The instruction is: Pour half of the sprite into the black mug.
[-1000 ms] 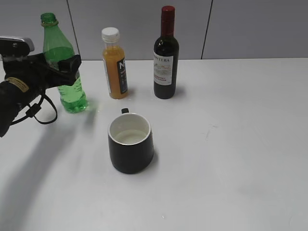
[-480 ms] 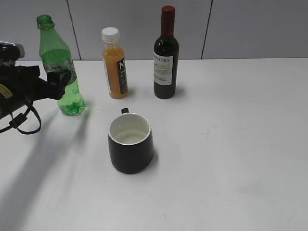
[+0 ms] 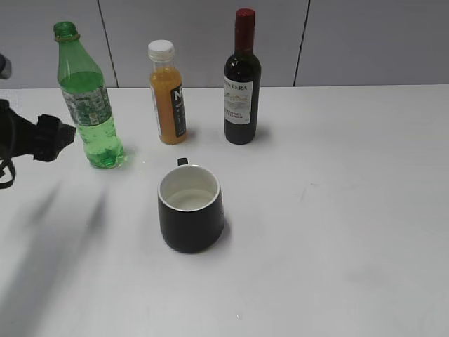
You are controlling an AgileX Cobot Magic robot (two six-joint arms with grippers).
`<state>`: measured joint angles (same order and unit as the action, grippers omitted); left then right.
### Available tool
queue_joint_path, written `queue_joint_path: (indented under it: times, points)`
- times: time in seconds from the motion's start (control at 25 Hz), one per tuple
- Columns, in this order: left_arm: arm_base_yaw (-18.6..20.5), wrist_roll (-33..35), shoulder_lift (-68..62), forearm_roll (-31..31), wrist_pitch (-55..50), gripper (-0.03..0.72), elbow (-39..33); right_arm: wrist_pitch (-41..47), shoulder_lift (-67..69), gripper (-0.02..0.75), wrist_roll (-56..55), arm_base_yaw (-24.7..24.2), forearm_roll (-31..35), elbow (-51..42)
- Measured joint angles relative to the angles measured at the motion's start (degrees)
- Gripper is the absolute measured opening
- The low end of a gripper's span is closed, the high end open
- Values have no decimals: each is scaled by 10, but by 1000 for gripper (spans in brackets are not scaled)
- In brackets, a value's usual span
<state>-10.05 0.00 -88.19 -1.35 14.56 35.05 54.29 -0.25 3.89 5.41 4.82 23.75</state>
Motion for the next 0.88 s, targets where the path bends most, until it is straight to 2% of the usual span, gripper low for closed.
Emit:
queue_joint_path:
  times: [0.24,0.44,0.6,0.88]
  points:
    - [0,0,90,-3,-229,661,2,0,0,590,0,0,0,0]
    - [0,-6,180,-3,-424,657,33,0,0,590,0,0,0,0]
    - [0,-18,252,-4,-534,656,54,0,0,590,0,0,0,0]
    - [0,-38,392,10,-668,653,55,0,0,590,0,0,0,0]
